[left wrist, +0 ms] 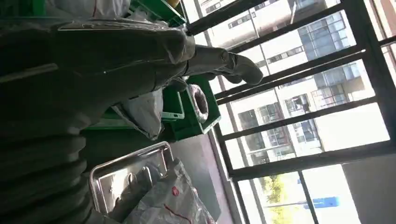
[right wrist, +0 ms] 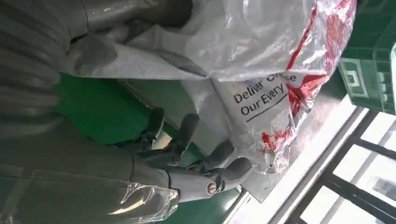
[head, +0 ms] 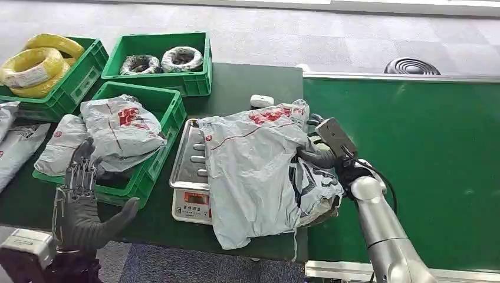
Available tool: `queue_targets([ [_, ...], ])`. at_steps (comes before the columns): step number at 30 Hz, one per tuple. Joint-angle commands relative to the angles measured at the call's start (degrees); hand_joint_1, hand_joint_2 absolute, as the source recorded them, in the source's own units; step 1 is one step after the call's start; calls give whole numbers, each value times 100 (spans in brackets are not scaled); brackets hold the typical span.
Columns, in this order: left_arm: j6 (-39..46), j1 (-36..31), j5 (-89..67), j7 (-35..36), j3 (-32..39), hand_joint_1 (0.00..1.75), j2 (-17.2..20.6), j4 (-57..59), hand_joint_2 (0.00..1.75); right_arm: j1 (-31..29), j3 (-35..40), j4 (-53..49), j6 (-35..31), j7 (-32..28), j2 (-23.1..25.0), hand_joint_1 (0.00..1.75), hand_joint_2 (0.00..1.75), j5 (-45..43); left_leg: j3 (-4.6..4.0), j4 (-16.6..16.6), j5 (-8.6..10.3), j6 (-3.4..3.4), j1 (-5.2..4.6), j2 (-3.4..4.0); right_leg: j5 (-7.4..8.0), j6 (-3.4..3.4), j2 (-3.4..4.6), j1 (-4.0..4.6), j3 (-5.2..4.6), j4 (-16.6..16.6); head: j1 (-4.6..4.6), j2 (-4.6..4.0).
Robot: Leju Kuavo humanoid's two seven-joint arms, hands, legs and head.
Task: Moved the parcel from conveyor to table for the left to box.
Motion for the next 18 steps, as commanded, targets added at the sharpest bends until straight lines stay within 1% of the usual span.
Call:
queue_targets([
  [1,-72,-1777,-1348,1103,-1281,0,596,1342,175,-527,-379,740,106,-817,630,0,175,-294,-11,-5,17,5,-4,-11,10,-13,-21,-1,-7,0,2,0],
  [5,254,-2669,-1656,1425,-1664,0,702,2573,175,-653,-181,598,44,-1142,880,0,175,-400,-2,-9,25,3,-6,-3,19,-16,-11,-4,-4,0,2,0],
  [9,439,-2969,-1812,1625,-1871,0,798,3055,175,-519,-50,49,13,-1260,915,0,175,-592,-8,-15,38,2,-6,-3,34,-24,-15,-1,-10,-6,2,0],
  [12,328,-3120,-1995,1972,-1984,0,824,3331,175,-149,3,-967,-118,-1179,841,0,175,-748,-6,-3,29,-1,-5,-5,21,-17,-11,-3,-7,6,2,0],
  [13,241,-3176,-2147,2135,-2034,0,830,3449,175,23,-78,-1437,-453,-1084,800,0,175,-680,-9,-11,35,1,-5,-11,25,-21,-21,-1,-7,-2,0,0],
  [14,187,-3206,-2205,2206,-2048,0,810,3540,175,185,-115,-1865,-652,-1033,733,0,175,-619,-8,-20,41,4,-4,-8,31,-27,-23,1,-7,-12,0,0],
  [15,182,-3226,-2209,2205,-2049,0,784,3621,175,283,-127,-2141,-637,-879,653,0,175,-661,-9,-5,30,0,-5,-16,19,-18,-24,-2,-5,1,0,0],
  [17,83,-3306,-2336,2331,-2133,0,791,3811,175,554,-385,-2831,-1193,-921,624,0,175,-426,-10,-7,33,2,-4,-20,21,-21,-31,0,-5,-5,0,0],
  [18,75,-3324,-2333,2331,-2140,0,780,3883,175,625,-416,-3032,-1167,-814,571,0,175,-439,-15,-1,30,1,-3,-24,18,-17,-32,-1,-9,0,2,0],
])
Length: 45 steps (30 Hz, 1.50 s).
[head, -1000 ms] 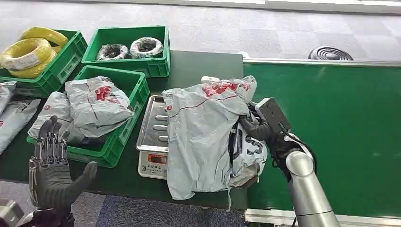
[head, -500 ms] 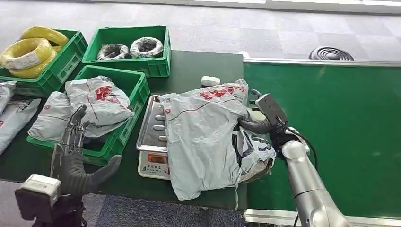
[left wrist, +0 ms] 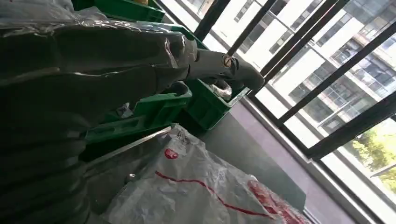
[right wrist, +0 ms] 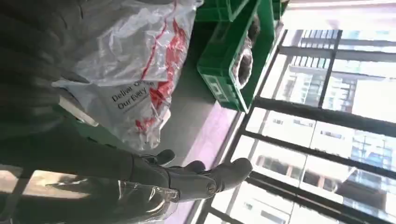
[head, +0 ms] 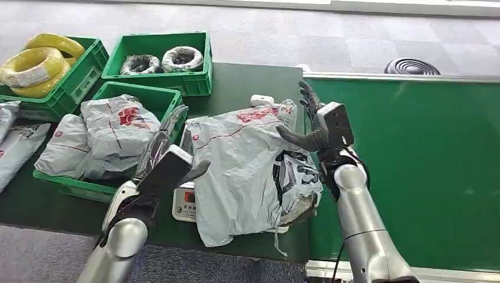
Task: Moved the parcel from conveyor to table for the left to box.
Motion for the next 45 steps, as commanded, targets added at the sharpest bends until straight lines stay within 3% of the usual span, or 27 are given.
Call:
queue_targets([
  [1,-187,-611,-261,282,-484,0,217,1332,175,762,-300,-2478,-812,377,-271,0,175,218,-11,-3,8,6,-4,-23,-2,-7,-30,-2,-4,-2,0,0],
  [7,-218,-600,-282,323,-493,0,241,1297,175,749,-349,-2412,-1001,247,-189,0,175,356,-12,-3,4,4,-1,7,4,-9,0,1,-13,-2,0,0],
  [9,-386,-697,-375,436,-584,0,206,1591,175,1045,-645,-3246,-1727,159,-264,0,175,780,-15,-6,9,5,-2,-4,5,-13,-12,1,-14,-4,0,0],
  [13,-519,-1209,-429,412,-824,0,-107,2638,175,1572,-1501,-4927,-1928,501,-357,0,175,1075,-28,-6,19,11,-4,-55,-1,-13,-65,0,-10,-10,2,0],
  [18,-571,-1640,-297,405,-1006,0,-585,3598,175,2092,-1889,-5715,-2126,189,-489,0,175,1053,-22,-10,17,17,-7,-56,1,-10,-67,-2,0,-21,2,0],
  [19,-559,-1691,-273,393,-1047,9,-643,3721,175,2128,-1860,-5650,-2197,119,-565,0,175,1040,-23,0,7,9,-6,-45,-5,-6,-48,-4,-2,-7,2,0],
  [20,-562,-1690,-273,395,-1064,33,-676,3726,175,2148,-1858,-5624,-2198,119,-571,0,175,1040,-22,-3,10,11,-5,-44,-1,-10,-51,-2,-2,-15,0,0],
  [22,-488,-1761,-271,394,-1136,33,-700,3882,175,2093,-1754,-5389,-2298,-8,-660,0,175,936,-18,1,4,7,-5,-23,1,-7,-28,-3,-7,-9,0,0],
  [23,-493,-1765,-249,396,-1143,148,-701,3903,175,2063,-1707,-5326,-2302,-6,-664,0,175,905,-18,-8,12,10,-7,-23,7,-11,-32,-4,-8,-17,2,0],
  [25,-521,-1857,-284,489,-1253,175,-744,4146,175,1945,-1471,-5029,-2337,29,-831,0,175,809,-19,2,2,6,-5,2,4,-6,-5,-4,-15,-5,0,0],
  [32,-412,-1898,-238,534,-1283,175,-741,4348,175,1887,-1160,-4815,-2462,77,-965,0,175,687,-11,-14,11,12,-6,15,18,-12,5,-2,-12,-18,0,0],
  [40,33,-1868,-850,694,-1415,175,-330,4192,175,1951,-969,-4773,-2547,161,-1037,0,175,486,-4,-17,8,8,-6,25,16,-13,17,-2,-10,-15,0,0],
  [45,412,-1694,-1425,667,-1357,175,37,2853,175,1958,-997,-4731,-2542,64,-985,0,175,332,-15,-6,5,6,-3,24,14,-12,18,0,-21,-5,0,0],
])
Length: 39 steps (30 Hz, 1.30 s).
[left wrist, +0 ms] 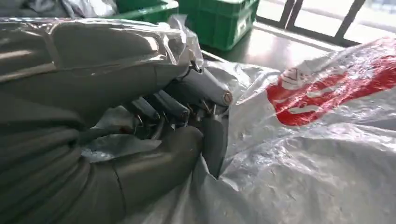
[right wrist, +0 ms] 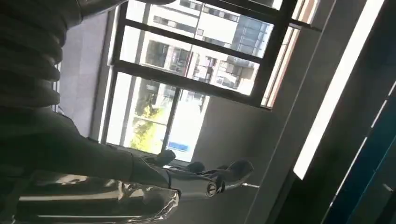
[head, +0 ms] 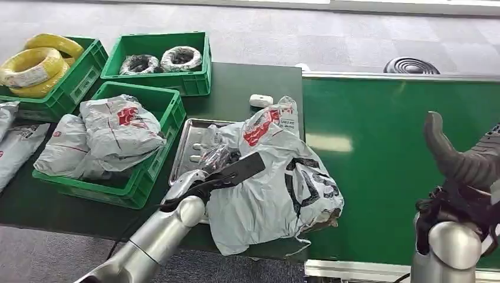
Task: Moved the parcel from conveyor to table for the left to box.
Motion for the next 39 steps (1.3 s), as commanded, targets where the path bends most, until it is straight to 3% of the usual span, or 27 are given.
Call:
queue_targets([
  [1,341,-12,-666,83,-260,175,696,-1081,175,-45,182,353,-24,-76,-62,0,175,-158,-5,-3,3,4,1,23,9,-13,13,4,-14,-1,0,0],
  [5,464,100,-624,-11,8,175,736,-1829,175,-50,147,327,14,-78,0,0,175,-119,-2,-1,1,3,-1,12,3,-8,5,2,-6,2,0,0],
  [12,804,-109,-137,-157,882,175,848,-4390,175,152,-153,143,-36,-140,16,0,175,-24,-23,7,1,5,4,17,5,-16,4,7,-26,9,0,0],
  [16,992,-512,121,-188,1099,175,885,-4658,175,257,-323,179,-127,-168,-177,0,175,-150,-25,9,3,5,2,8,4,-12,-4,5,-26,10,0,0],
  [24,1467,-842,285,-101,1474,175,1183,-4166,175,540,-392,160,-243,-307,-354,0,175,-300,-5,-1,3,3,-1,5,3,-8,-2,2,-8,2,0,0],
  [25,1673,-901,-13,54,1570,175,1290,-3938,175,603,-371,155,-274,-310,-385,0,175,-316,-6,-5,7,6,0,9,7,-14,-4,3,-9,-3,-2,0],
  [27,1295,-1071,112,485,1932,175,1523,-3069,175,720,-336,177,-321,-357,-403,0,175,-402,1,-4,5,3,-3,1,1,-9,-7,0,-2,2,0,0],
  [29,1226,-1198,122,476,2232,175,1656,-2153,175,691,-240,237,-304,-362,-375,0,175,-407,9,-11,9,2,-1,3,5,-14,-7,2,3,-3,0,0],
  [33,1351,-1190,231,133,2415,175,1681,-1606,175,645,-149,297,-342,-344,-362,0,175,-372,14,-9,7,1,-1,15,6,-11,7,2,0,3,-2,0],
  [39,1138,-830,-182,548,2568,175,1819,-1251,175,536,-30,472,-309,-239,-318,0,175,-344,15,-10,7,-1,-1,23,7,-12,19,2,0,6,0,0],
])
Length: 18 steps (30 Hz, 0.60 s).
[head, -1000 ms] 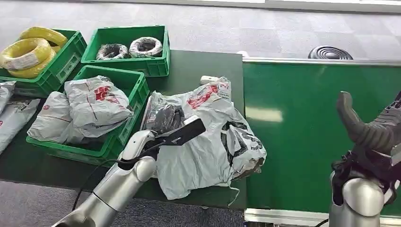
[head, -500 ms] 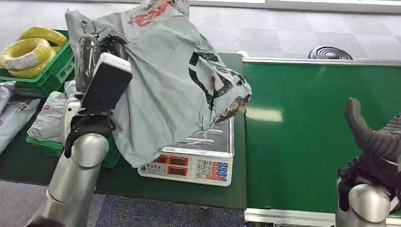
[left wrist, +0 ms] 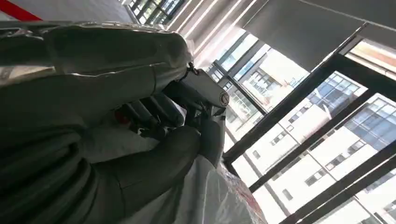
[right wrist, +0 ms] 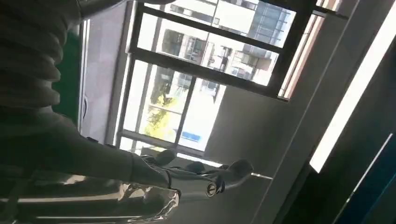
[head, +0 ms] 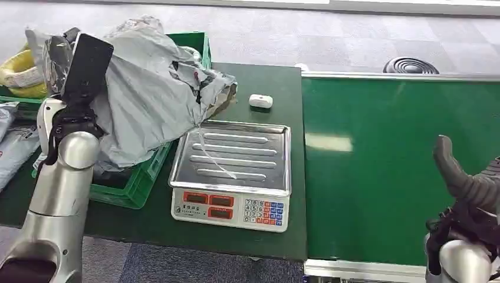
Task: Moved the parcel from conveyor to table for the left to box.
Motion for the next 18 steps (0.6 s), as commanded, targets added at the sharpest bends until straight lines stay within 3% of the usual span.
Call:
queue_targets([
  [1,-218,118,-457,359,350,175,358,1460,175,-208,314,483,31,93,37,0,175,14,20,-23,7,8,-5,19,12,-11,11,-1,12,-20,4,0],
  [8,-825,405,-519,475,728,175,485,1867,175,-466,532,640,93,253,193,0,175,210,9,-15,5,4,-4,24,11,-13,17,-1,0,-10,-2,0],
  [9,-997,467,-296,333,868,0,433,1702,175,-442,508,602,86,285,203,0,175,238,4,-8,2,4,-1,16,7,-10,12,2,-1,-5,0,0],
  [10,-1195,509,-13,261,1027,0,368,1609,175,-413,477,587,94,300,194,0,175,246,3,-16,8,6,0,22,14,-15,14,4,-5,-12,0,0],
  [18,1078,970,-58,-116,2197,0,409,614,175,-83,500,561,143,306,192,0,175,307,0,-9,-1,3,4,23,5,-10,14,6,-3,-7,2,0],
])
